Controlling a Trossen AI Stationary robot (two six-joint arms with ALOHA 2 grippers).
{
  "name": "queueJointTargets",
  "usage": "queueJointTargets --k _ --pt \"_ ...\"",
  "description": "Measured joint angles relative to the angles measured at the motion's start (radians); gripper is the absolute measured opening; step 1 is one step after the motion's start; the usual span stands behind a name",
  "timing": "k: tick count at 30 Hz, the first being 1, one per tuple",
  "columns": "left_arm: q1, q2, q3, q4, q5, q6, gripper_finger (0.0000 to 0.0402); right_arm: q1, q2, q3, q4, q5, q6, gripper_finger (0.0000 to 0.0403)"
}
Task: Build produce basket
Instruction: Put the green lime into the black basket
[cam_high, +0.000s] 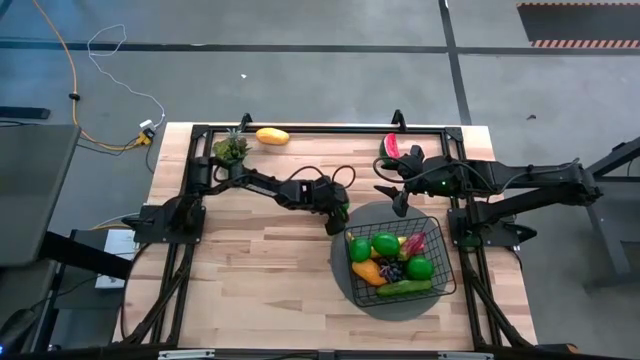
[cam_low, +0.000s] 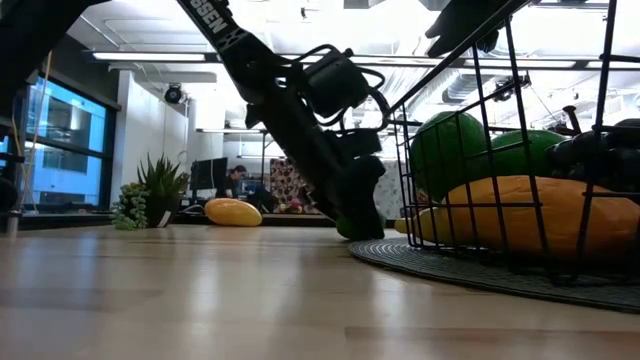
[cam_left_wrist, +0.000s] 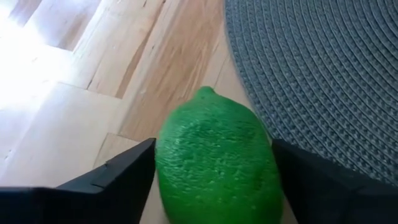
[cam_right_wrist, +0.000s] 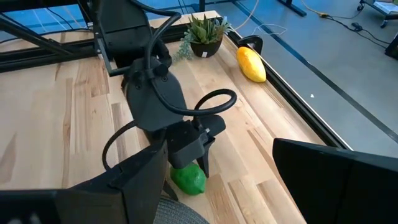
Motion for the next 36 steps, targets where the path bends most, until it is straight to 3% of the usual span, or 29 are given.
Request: queueJointTargets --k 10,16,22,28,36 --pt "-0.001 -0.001 0.0 -0.001 0.0 0.0 0.0204 0.0 0.0 0.0 0.0 0.0 0.0 0.0273" --pt "0.009 -0.037 -0.003 -0.041 -0.015 0.037 0.0189 0.0 0.0 0.0 0.0 0.0 0.0 0.0273" --pt "0.043 -0.215 -0.003 -0.119 -0.019 0.008 0.019 0.0 0.006 0.0 0.07 -0.031 -0.009 0.0273" --pt "0.054 -0.432 -0.001 -0.108 0.029 -0.22 0.019 0.002 0.074 0.0 0.212 -0.049 -0.146 0.0273" --pt "-0.015 -0.641 -0.103 -0.06 -0.07 -0.437 0.019 0.002 0.189 0.055 0.308 -0.045 -0.21 0.0273"
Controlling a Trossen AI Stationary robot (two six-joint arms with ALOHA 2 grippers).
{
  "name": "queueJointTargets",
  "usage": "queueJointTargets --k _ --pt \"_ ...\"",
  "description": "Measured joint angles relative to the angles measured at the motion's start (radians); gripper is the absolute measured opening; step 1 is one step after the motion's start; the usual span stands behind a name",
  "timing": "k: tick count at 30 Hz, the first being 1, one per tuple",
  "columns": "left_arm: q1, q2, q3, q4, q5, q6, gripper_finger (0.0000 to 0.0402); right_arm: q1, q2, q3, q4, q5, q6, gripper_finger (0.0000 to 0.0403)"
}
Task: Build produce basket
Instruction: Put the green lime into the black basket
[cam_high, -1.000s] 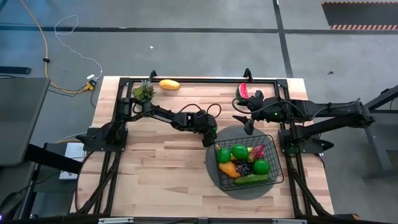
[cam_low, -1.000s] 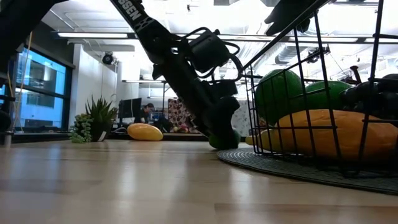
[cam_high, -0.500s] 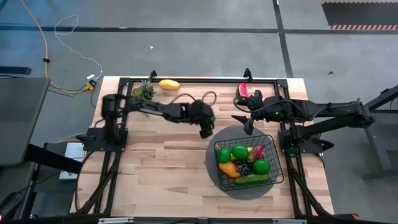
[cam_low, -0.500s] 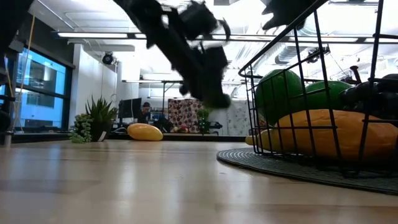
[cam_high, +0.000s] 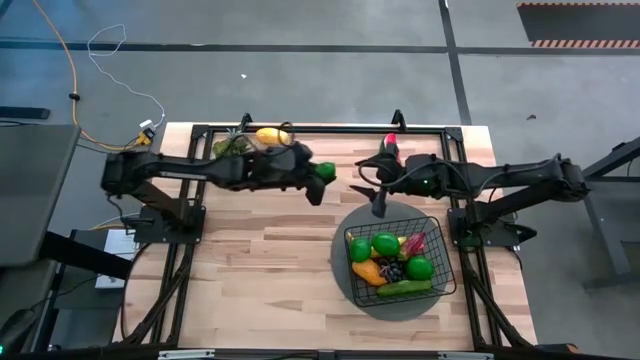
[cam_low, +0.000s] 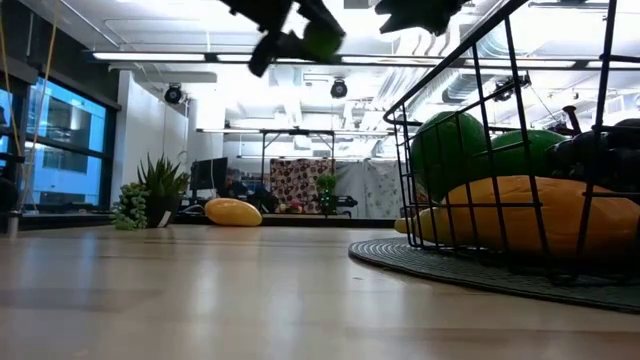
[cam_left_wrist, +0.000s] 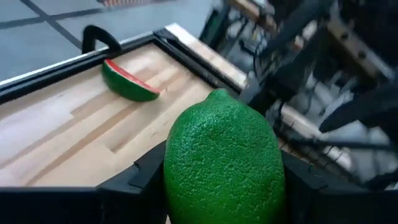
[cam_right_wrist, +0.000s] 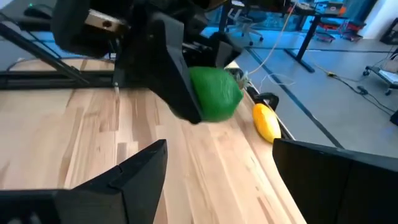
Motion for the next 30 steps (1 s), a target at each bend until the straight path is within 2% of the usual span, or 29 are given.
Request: queueJointTargets --k 5,8,11,16,23,30 --pt "-0.052 -0.097 -0.141 0.181 -0.079 -0.192 0.019 -0.001 0.002 0.01 -0.002 -0.016 -0.083 0.0273" --pt "-0.08 -0.115 -0.215 0.353 -0.109 -0.288 0.019 -0.001 0.002 0.01 0.005 -0.077 -0.167 0.0273" --pt "-0.093 -0.116 -0.255 0.465 -0.125 -0.336 0.019 0.0 0.002 0.01 0.045 -0.135 -0.183 0.0273" --pt "-0.106 -0.11 -0.26 0.49 -0.143 -0.376 0.019 -0.001 0.002 0.01 0.081 -0.138 -0.172 0.0295" --pt "-0.109 -0.11 -0.26 0.547 -0.143 -0.383 0.019 0.0 0.029 0.01 0.148 -0.107 -0.149 0.039" --pt "-0.108 -0.11 -0.26 0.565 -0.138 -0.472 0.019 -0.001 0.062 0.01 0.299 -0.119 -0.123 0.037"
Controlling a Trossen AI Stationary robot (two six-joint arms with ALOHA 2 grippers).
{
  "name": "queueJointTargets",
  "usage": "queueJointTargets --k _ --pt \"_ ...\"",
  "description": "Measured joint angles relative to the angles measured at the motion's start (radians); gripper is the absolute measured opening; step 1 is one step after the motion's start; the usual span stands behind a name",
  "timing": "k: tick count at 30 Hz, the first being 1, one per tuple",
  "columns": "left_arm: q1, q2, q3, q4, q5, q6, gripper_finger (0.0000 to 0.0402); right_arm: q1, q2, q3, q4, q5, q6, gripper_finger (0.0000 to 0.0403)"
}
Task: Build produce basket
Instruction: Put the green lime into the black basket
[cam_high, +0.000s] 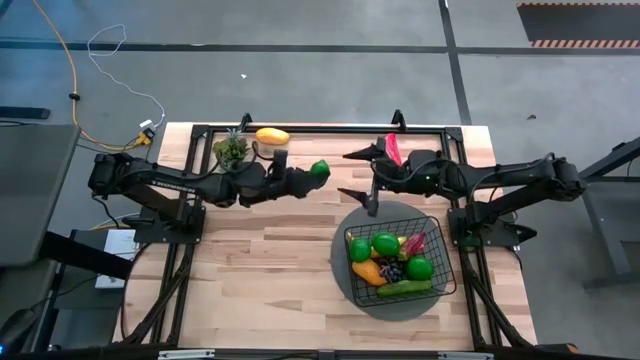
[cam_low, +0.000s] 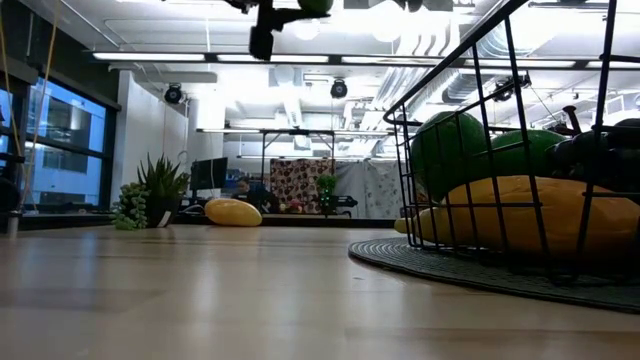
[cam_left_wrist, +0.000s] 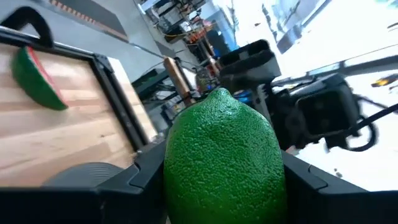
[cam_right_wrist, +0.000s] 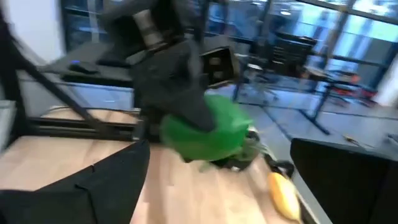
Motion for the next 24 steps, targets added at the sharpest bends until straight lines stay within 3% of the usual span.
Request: queueJointTargets --k 6,10,24 --pt "0.0 0.0 0.0 0.062 0.003 -0.064 0.019 0.001 0.002 0.0 0.052 -0.164 0.027 0.0369" --pt "0.0 0.0 0.0 0.067 0.009 -0.109 0.019 -0.001 0.002 0.0 0.068 -0.145 0.079 0.0369" --pt "-0.014 0.047 0.002 0.153 0.041 -0.224 0.019 0.001 0.091 0.0 0.151 -0.041 -0.016 0.0369"
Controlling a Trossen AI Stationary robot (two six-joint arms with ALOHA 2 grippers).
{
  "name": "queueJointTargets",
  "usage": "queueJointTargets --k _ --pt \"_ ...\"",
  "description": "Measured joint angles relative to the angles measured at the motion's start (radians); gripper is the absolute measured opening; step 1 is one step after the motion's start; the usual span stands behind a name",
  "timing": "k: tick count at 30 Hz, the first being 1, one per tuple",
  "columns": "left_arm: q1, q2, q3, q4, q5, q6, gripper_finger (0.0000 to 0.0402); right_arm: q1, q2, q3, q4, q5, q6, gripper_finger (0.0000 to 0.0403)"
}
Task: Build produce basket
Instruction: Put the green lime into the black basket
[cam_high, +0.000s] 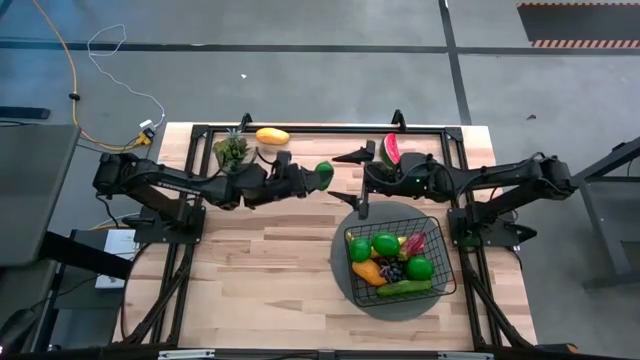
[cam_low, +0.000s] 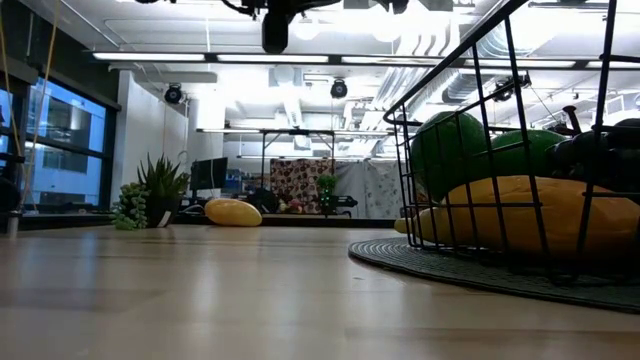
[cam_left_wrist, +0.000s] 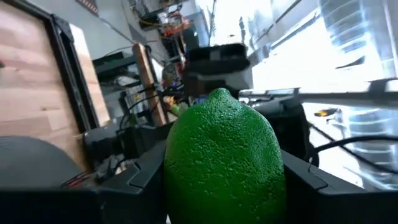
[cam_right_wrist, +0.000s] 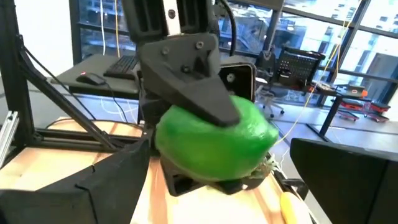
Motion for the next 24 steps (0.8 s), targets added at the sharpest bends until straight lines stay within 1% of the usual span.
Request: queueJointTargets --k 8,11,17,24 --pt "0.0 0.0 0.0 0.035 -0.009 -0.002 0.019 0.002 0.031 0.0 0.024 0.005 -0.053 0.0369" --pt "0.0 0.004 0.0 0.033 -0.01 -0.003 0.019 0.002 0.055 0.0 0.062 0.035 -0.071 0.0369" --pt "-0.002 0.004 0.0 0.024 -0.004 -0.003 0.019 0.003 0.081 0.0 0.172 0.035 -0.072 0.0369" --pt "-0.002 0.005 0.0 0.008 -0.001 0.0 0.019 0.001 0.111 0.0 0.183 0.036 -0.072 0.0369"
